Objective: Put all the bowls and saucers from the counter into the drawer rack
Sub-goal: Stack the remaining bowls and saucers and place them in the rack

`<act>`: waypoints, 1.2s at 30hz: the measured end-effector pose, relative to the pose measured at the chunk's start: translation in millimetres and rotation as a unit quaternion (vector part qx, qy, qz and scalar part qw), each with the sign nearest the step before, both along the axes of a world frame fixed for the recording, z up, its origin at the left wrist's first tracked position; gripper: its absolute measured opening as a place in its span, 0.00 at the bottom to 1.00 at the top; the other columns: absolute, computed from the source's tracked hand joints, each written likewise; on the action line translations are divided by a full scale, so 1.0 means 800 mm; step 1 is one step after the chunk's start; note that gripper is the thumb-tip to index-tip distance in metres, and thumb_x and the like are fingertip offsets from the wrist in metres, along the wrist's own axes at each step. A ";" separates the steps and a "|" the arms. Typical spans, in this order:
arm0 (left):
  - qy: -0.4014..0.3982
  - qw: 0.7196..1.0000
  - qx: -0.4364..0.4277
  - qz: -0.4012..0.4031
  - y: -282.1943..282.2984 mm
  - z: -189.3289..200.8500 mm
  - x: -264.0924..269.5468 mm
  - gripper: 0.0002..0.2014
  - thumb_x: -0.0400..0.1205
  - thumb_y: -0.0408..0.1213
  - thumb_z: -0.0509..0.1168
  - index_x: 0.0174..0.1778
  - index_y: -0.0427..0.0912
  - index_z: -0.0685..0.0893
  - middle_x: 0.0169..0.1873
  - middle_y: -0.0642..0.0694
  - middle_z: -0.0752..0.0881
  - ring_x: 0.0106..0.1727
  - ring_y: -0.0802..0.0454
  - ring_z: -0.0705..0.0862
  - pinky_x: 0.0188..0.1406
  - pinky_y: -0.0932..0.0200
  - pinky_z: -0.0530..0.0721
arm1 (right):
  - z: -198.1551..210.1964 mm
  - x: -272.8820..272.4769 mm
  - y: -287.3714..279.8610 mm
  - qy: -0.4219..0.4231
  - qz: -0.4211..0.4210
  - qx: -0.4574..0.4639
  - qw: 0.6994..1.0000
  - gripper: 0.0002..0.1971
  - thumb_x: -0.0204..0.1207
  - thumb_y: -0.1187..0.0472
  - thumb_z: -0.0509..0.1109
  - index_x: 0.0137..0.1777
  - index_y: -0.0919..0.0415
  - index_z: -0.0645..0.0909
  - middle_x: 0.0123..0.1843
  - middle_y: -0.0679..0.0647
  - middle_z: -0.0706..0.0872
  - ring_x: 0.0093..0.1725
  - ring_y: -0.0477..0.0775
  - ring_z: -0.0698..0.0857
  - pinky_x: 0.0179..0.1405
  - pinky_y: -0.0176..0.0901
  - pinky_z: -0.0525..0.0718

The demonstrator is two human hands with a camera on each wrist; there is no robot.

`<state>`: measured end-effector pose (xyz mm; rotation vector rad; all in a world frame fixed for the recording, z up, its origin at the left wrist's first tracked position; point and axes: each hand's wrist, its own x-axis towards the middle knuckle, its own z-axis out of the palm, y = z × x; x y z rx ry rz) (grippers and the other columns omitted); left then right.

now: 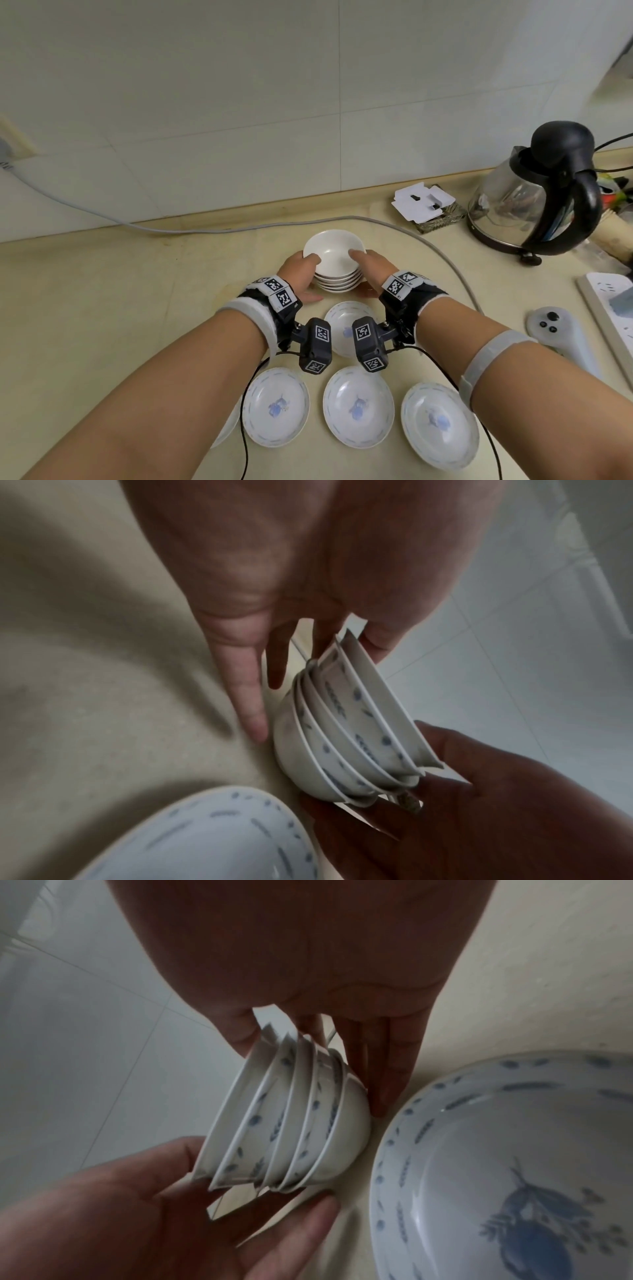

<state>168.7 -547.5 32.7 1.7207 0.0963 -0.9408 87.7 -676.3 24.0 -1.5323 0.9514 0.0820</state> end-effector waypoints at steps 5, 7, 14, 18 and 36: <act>-0.008 0.999 -0.041 0.018 -0.002 0.002 -0.010 0.24 0.83 0.31 0.58 0.76 0.47 0.72 0.72 0.36 0.77 0.68 0.30 0.82 0.41 0.41 0.92 | 0.000 0.003 0.005 -0.022 -0.008 -0.010 1.000 0.25 0.79 0.55 0.61 0.74 0.63 0.73 0.68 0.68 0.82 0.65 0.71 0.83 0.65 0.68 0.83; -0.010 0.998 -0.050 0.027 0.008 0.013 -0.015 0.25 0.83 0.32 0.57 0.78 0.49 0.71 0.72 0.38 0.77 0.68 0.30 0.81 0.42 0.40 0.92 | 0.016 -0.005 0.016 -0.041 -0.017 0.019 0.999 0.24 0.80 0.57 0.61 0.75 0.60 0.71 0.67 0.66 0.81 0.64 0.71 0.84 0.61 0.68 0.86; -0.078 0.983 -0.097 0.133 0.088 0.064 -0.062 0.24 0.84 0.37 0.55 0.76 0.58 0.72 0.70 0.42 0.78 0.69 0.35 0.80 0.56 0.33 0.88 | 0.081 -0.035 0.093 -0.130 0.036 0.118 0.984 0.24 0.82 0.56 0.59 0.79 0.48 0.67 0.70 0.59 0.76 0.66 0.70 0.82 0.56 0.65 0.89; -0.119 0.971 -0.103 0.182 0.161 0.092 -0.108 0.22 0.86 0.38 0.56 0.76 0.61 0.72 0.68 0.44 0.80 0.66 0.38 0.83 0.54 0.40 0.90 | 0.109 -0.061 0.157 -0.140 0.096 0.155 0.973 0.23 0.82 0.55 0.61 0.77 0.46 0.67 0.68 0.57 0.78 0.64 0.69 0.85 0.56 0.62 0.90; -0.120 0.950 -0.022 0.287 0.439 0.069 -0.414 0.25 0.84 0.43 0.68 0.77 0.63 0.73 0.71 0.50 0.78 0.69 0.45 0.81 0.57 0.37 0.90 | 0.054 -0.255 0.385 0.000 0.367 0.252 0.895 0.20 0.79 0.68 0.66 0.70 0.56 0.77 0.65 0.64 0.85 0.61 0.69 0.87 0.42 0.61 0.92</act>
